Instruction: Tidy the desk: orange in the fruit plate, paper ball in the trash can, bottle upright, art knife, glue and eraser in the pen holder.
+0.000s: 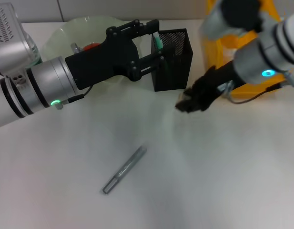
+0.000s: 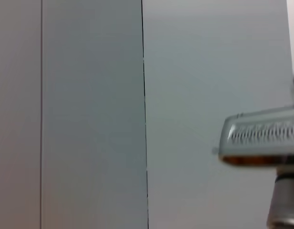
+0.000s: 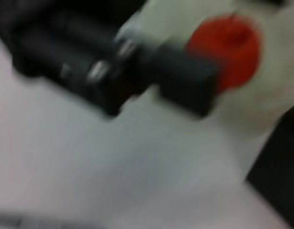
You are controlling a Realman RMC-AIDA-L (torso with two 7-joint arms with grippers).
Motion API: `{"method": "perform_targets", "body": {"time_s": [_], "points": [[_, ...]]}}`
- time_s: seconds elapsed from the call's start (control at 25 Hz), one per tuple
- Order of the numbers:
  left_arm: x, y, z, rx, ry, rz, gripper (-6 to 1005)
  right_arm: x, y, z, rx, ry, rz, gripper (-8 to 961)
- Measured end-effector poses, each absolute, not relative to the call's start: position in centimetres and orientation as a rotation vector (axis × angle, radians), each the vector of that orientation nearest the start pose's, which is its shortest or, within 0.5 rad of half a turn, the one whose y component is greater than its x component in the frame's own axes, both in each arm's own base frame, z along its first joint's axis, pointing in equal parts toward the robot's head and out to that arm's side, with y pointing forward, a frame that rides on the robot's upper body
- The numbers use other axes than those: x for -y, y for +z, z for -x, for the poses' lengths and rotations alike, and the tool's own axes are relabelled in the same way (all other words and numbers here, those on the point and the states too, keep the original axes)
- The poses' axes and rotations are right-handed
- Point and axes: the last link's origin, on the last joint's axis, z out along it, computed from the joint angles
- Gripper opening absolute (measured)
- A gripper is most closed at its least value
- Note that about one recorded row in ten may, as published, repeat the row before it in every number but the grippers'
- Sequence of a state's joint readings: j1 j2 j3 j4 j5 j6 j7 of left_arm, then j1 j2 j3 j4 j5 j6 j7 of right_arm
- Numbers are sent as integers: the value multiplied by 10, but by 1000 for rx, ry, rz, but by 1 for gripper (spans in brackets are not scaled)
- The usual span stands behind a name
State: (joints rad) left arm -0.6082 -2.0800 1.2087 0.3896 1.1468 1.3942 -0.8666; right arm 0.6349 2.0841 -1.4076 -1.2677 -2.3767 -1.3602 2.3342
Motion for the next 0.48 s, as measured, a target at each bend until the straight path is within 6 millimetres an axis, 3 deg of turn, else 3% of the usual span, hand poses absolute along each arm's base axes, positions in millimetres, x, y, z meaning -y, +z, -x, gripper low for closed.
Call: {"method": "perform_targets", "body": {"time_s": [0.04, 0.16, 0.4, 0.48], "points": [[-353, -41, 193, 166, -1107, 2488, 619, -371, -24, -147, -619, -189, 2761, 401], [-354, -39, 192, 169, -1118, 2476, 619, -368, -7, -155, -656, 57, 2696, 401], [-356, -38, 189, 162, -1126, 2469, 619, -361, 19, -185, -635, 653, 2543, 399], [-357, -38, 189, 160, -1127, 2468, 619, -361, 19, -190, -638, 708, 2521, 399]]}}
